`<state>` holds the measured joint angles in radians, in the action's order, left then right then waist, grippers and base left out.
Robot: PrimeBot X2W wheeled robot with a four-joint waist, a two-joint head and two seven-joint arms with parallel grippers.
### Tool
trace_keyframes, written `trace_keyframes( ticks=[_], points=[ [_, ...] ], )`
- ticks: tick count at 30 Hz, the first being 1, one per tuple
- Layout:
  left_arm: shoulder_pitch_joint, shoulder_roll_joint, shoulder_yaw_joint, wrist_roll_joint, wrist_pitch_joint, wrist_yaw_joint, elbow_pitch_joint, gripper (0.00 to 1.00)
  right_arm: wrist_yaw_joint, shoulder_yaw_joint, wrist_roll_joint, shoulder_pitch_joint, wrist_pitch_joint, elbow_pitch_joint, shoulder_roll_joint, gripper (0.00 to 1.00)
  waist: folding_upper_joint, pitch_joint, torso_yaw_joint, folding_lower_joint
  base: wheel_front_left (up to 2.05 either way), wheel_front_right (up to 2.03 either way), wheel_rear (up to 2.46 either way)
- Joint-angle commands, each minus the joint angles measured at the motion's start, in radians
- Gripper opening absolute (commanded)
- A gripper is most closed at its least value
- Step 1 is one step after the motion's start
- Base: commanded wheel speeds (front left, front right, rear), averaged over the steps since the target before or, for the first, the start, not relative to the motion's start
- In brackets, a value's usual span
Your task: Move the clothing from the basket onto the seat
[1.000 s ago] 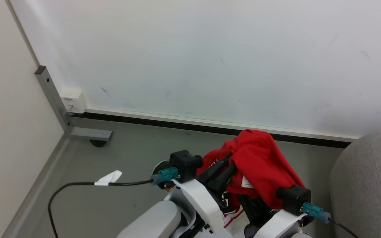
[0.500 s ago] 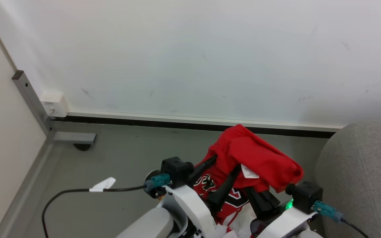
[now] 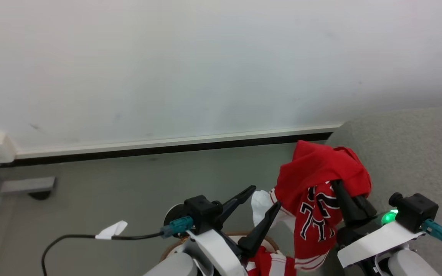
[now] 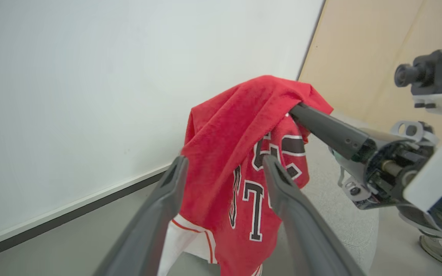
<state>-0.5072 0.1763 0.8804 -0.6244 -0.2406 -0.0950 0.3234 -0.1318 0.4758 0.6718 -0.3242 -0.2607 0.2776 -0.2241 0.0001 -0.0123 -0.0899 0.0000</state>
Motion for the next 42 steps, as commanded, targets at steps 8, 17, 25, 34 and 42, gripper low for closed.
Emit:
trace_keyframes(
  ticks=[8,17,25,34,42],
  points=[
    [0.02,0.018,-0.032,0.053,-0.023,0.016,0.008,1.0,0.002,-0.064,-0.026,-0.003,-0.002,-0.098,-0.072,0.0,-0.0001,0.036,-0.255,0.0,0.0,0.0,0.0],
    [0.037,0.018,-0.075,0.123,-0.023,0.011,-0.004,1.0,0.002,-0.118,-0.038,0.03,-0.002,-0.156,-0.083,0.0,-0.0001,0.069,-0.422,0.0,0.0,0.0,0.0],
    [0.023,0.008,-0.087,0.167,-0.024,-0.009,-0.006,1.0,0.002,-0.149,-0.044,0.04,-0.002,-0.187,-0.077,0.0,-0.0001,0.103,-0.443,0.0,0.0,0.0,0.0],
    [-0.025,0.03,-0.079,0.224,-0.024,-0.025,-0.027,1.0,0.002,-0.217,-0.022,-0.146,-0.002,-0.09,-0.083,0.0,-0.0001,0.219,-0.394,0.0,0.0,0.0,0.0],
    [-0.102,0.068,-0.062,0.228,-0.008,-0.031,-0.055,1.0,0.002,-0.316,-0.052,-0.445,0.014,0.098,-0.151,0.0,-0.0001,0.391,-0.269,0.0,0.0,0.0,0.0]
  ],
)
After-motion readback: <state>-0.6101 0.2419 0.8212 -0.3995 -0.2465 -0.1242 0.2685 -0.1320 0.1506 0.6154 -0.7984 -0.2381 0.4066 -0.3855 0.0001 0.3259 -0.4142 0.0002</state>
